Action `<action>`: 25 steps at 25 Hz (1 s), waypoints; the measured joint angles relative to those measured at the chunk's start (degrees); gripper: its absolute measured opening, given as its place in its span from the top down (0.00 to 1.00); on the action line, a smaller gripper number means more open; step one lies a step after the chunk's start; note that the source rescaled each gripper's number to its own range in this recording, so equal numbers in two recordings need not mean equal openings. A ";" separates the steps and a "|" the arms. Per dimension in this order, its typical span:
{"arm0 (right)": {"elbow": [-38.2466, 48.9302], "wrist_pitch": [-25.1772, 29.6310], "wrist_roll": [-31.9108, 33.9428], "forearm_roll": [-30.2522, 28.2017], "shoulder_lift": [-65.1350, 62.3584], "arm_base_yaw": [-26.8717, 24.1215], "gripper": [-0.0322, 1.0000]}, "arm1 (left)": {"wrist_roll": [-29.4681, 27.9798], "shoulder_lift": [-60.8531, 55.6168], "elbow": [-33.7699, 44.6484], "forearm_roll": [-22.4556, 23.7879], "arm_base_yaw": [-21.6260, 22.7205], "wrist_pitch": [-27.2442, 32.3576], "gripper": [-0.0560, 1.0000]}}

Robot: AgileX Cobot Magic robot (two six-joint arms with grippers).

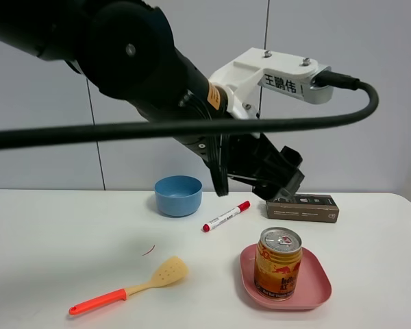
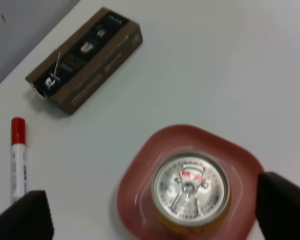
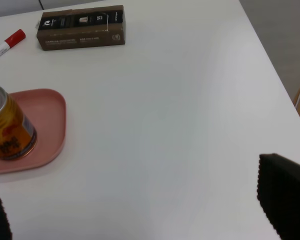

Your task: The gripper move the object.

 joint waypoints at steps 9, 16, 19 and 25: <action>0.00 0.00 0.00 0.00 0.00 0.00 0.00 | 0.00 -8.08 0.00 4.17 2.02 12.35 0.50; 0.00 0.00 0.00 0.00 0.00 0.00 0.00 | 0.00 -9.97 0.00 5.34 13.80 12.75 0.50; 0.00 0.00 0.00 0.00 0.00 0.00 0.00 | 0.00 -10.02 0.00 5.34 20.02 12.80 0.50; 0.00 0.00 0.00 0.00 0.00 0.00 0.00 | 0.00 -12.08 0.00 5.80 32.04 16.53 0.50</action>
